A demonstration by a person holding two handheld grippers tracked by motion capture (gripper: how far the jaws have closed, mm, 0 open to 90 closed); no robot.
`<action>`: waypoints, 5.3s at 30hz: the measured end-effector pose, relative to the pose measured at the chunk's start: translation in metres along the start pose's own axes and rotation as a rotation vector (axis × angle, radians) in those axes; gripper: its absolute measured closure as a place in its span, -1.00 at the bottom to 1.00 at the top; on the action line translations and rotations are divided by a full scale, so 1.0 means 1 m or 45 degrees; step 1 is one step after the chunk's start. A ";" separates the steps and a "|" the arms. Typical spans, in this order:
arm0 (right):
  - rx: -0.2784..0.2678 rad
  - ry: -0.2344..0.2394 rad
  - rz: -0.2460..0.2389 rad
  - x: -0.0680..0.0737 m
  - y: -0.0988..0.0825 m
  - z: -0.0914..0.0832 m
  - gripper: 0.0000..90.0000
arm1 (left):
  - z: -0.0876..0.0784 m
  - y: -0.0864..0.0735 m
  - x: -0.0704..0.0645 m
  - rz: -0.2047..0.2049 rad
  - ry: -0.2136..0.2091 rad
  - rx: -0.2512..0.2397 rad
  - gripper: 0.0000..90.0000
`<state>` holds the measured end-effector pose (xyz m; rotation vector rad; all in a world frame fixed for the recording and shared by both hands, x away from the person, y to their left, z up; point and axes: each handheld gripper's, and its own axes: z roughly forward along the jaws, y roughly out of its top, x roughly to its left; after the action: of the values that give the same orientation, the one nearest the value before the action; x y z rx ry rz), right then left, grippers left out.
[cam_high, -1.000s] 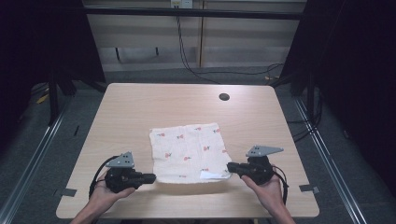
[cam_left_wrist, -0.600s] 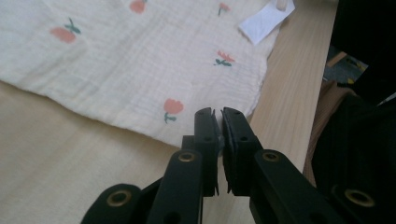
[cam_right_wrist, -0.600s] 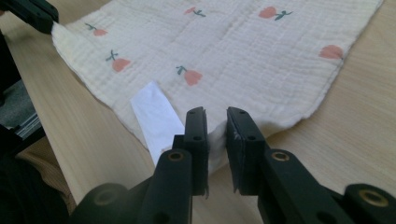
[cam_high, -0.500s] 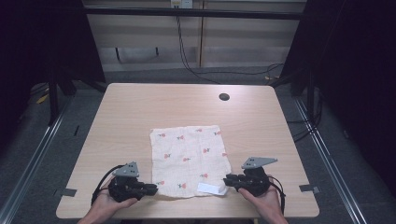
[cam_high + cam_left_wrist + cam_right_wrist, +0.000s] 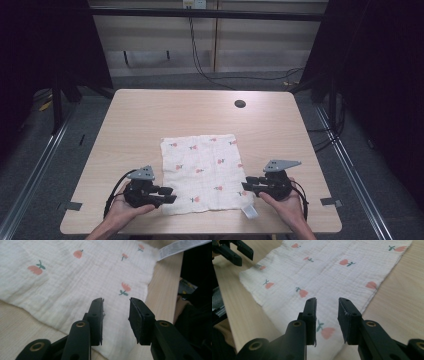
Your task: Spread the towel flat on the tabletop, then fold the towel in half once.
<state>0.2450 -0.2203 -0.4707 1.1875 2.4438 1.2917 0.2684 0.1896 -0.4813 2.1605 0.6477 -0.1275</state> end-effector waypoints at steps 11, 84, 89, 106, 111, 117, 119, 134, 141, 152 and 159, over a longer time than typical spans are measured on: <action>0.104 -0.027 -0.049 -0.008 -0.001 0.030 0.42 | 0.015 -0.010 -0.003 0.044 0.034 0.087 0.34; -0.022 -0.155 0.009 -0.022 0.016 0.003 0.23 | -0.026 0.009 0.037 -0.121 0.173 -0.102 -0.13; -0.051 -0.134 0.034 -0.031 0.033 0.004 0.24 | -0.028 0.025 0.052 -0.118 0.165 -0.163 -0.07; -0.007 -0.139 0.044 -0.078 0.074 0.045 0.41 | -0.022 0.057 0.101 -0.155 0.290 -0.177 0.22; 0.044 -0.164 0.029 -0.083 0.079 0.063 0.41 | -0.013 0.052 0.111 -0.190 0.279 -0.181 0.21; 0.094 -0.167 0.065 -0.093 0.078 0.078 0.41 | 0.000 0.044 0.112 -0.214 0.271 -0.122 0.16; 0.123 -0.183 0.053 -0.097 0.076 0.085 0.43 | 0.001 0.045 0.113 -0.213 0.280 -0.126 0.16; 0.182 -0.249 0.008 -0.097 0.072 0.095 0.93 | 0.011 0.044 0.120 -0.200 0.332 -0.081 0.12; 0.151 -0.251 0.028 -0.096 0.069 0.095 0.93 | 0.018 0.048 0.128 -0.217 0.354 -0.100 0.17; 0.148 -0.231 0.067 -0.099 0.068 0.093 0.93 | 0.035 0.056 0.139 -0.219 0.388 -0.106 0.38; 0.135 -0.223 0.074 -0.100 0.067 0.093 0.93 | 0.042 0.061 0.135 -0.178 0.383 -0.070 0.84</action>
<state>0.3934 -0.2083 -0.5016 1.3452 2.3932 1.0338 0.4195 0.1815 -0.5064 2.0988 0.9626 0.1428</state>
